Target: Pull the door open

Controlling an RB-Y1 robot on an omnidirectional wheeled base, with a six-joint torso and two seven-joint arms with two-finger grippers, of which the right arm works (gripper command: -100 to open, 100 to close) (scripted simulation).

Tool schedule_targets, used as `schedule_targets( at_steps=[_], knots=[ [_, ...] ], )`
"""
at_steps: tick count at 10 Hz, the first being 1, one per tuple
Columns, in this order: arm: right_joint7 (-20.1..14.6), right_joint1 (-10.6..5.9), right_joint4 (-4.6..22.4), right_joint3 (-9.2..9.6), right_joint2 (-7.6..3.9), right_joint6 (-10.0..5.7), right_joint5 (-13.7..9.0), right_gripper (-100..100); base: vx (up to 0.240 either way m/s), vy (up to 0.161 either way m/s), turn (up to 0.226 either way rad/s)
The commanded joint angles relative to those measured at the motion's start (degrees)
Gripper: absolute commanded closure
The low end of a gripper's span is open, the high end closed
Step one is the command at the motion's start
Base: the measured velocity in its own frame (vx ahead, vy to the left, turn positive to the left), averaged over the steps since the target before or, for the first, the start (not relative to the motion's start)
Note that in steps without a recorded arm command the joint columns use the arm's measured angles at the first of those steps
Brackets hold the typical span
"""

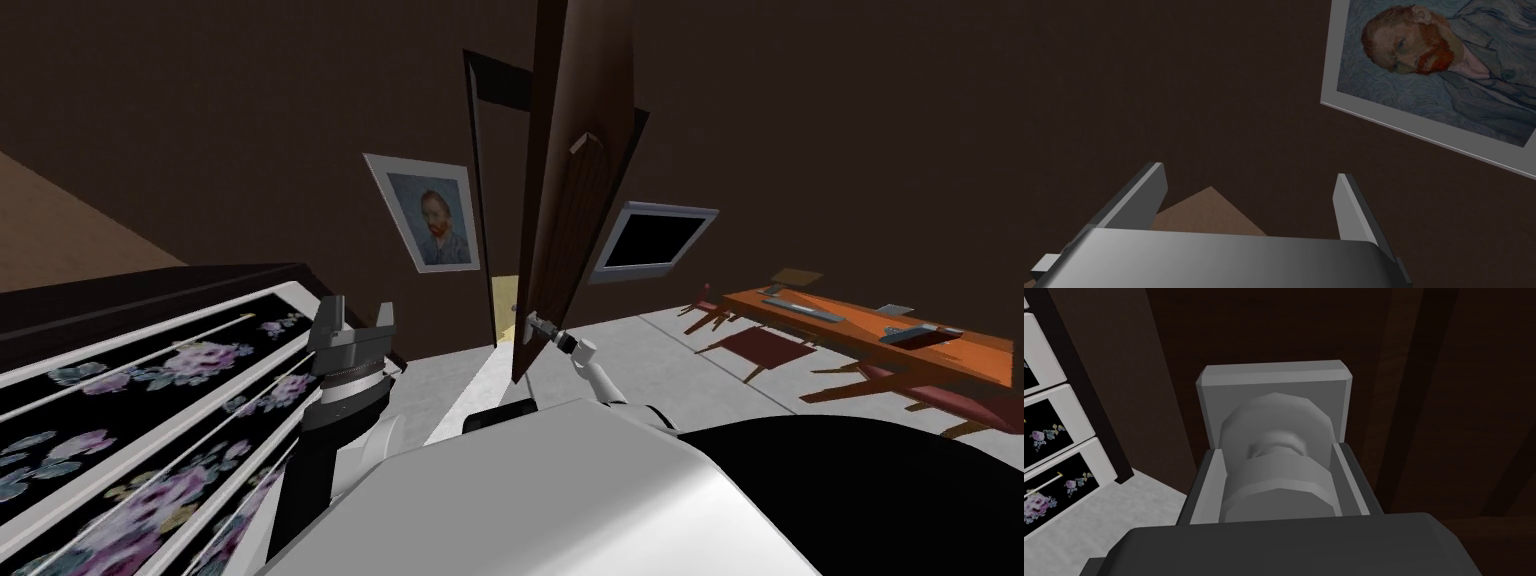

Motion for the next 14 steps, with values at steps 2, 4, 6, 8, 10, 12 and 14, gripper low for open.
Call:
schedule_targets(
  at_steps=[2,4,6,8,10,12,14],
  knots=[
    [0.0,0.11,1.5,0.20,-1.36,2.64,-0.8,100,-0.169,-0.204,0.173],
    [0.0,0.06,1.8,0.11,-1.69,2.74,-0.9,100,-0.095,-0.131,0.108],
    [0.2,-0.18,3.1,0.29,-2.57,4.60,-1.2,100,-0.134,-0.179,0.150],
    [0.5,-0.58,4.5,0.46,-3.62,6.67,-1.6,100,-0.174,-0.191,0.148],
    [0.7,-0.91,5.7,0.60,-4.50,8.42,-2.0,100,-0.170,-0.188,0.136],
    [0.8,-1.19,6.7,0.71,-5.25,9.90,-2.3,100,-0.161,-0.197,0.117],
    [0.8,-1.20,6.6,0.80,-5.29,9.93,-2.3,100,-0.105,-0.127,0.059]
  ],
)
